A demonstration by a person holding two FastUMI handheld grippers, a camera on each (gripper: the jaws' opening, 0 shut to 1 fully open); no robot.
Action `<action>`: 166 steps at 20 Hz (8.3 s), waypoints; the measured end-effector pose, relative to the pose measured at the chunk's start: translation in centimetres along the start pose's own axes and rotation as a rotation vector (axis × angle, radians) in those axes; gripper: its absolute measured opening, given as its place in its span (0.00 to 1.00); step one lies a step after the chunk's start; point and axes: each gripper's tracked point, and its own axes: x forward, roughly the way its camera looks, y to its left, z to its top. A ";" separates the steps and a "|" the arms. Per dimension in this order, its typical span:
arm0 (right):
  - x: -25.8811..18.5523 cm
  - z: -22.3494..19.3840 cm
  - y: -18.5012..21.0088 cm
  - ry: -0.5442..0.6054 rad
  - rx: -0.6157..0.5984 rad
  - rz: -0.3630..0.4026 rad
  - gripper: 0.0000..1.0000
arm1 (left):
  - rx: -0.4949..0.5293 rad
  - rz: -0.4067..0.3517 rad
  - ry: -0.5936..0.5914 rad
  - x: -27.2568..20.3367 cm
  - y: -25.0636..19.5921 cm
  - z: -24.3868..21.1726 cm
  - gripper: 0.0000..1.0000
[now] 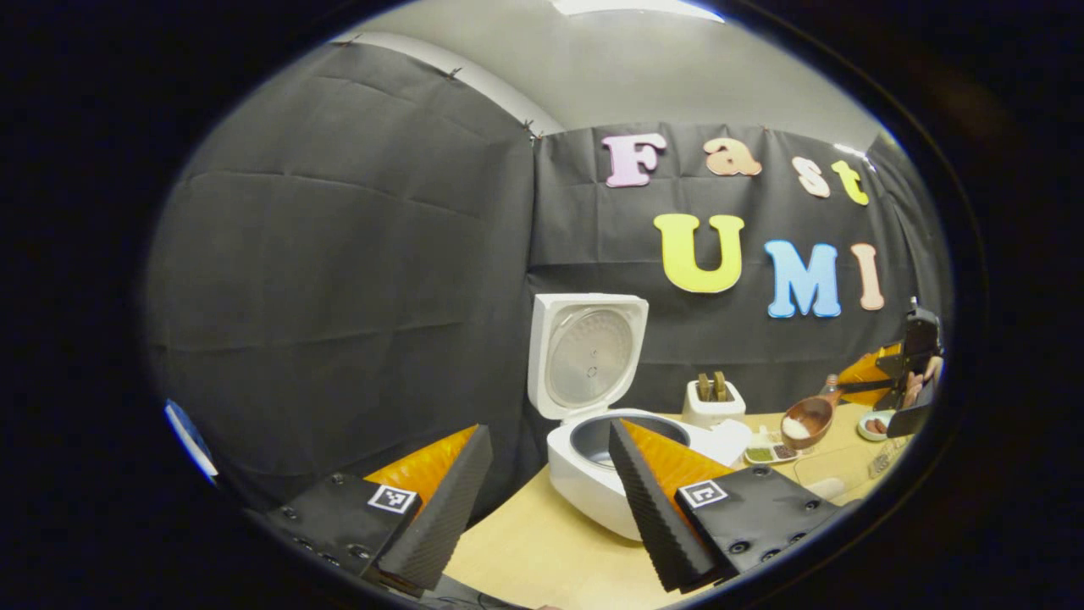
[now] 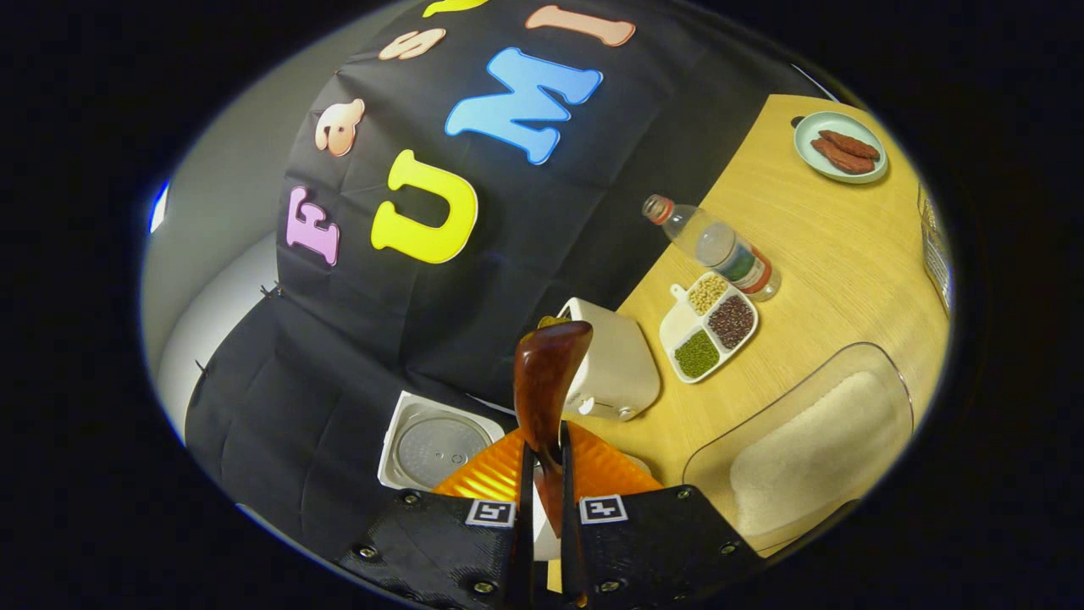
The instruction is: Close the left gripper, press the button to open the rice cooker; take a wooden spoon from the chopstick holder with the right hand, scoop a spoonful of rice and pour it into the rice cooker, then put the wooden spoon back into the chopstick holder.
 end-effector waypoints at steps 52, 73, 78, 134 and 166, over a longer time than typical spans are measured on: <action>14.1 -15.4 13.0 -0.118 -1.385 0.105 0.13 | -0.017 0.287 0.066 -7.4 11.5 -4.4 0.92; 3.3 -3.8 8.6 -0.048 -0.557 0.064 0.13 | -0.005 0.090 -0.016 -2.4 1.2 0.2 0.96; -0.7 1.7 5.7 -0.133 -0.566 0.008 0.13 | 0.007 0.020 -0.044 -1.2 -3.6 1.9 0.97; -28.1 23.1 -21.9 -0.477 -0.735 -0.654 1.00 | 0.112 -0.223 -0.091 -3.0 -26.6 5.4 0.98; -27.1 10.4 -9.5 -0.582 -0.899 -0.640 1.00 | 0.108 -0.003 -0.127 31.2 -9.7 16.5 0.98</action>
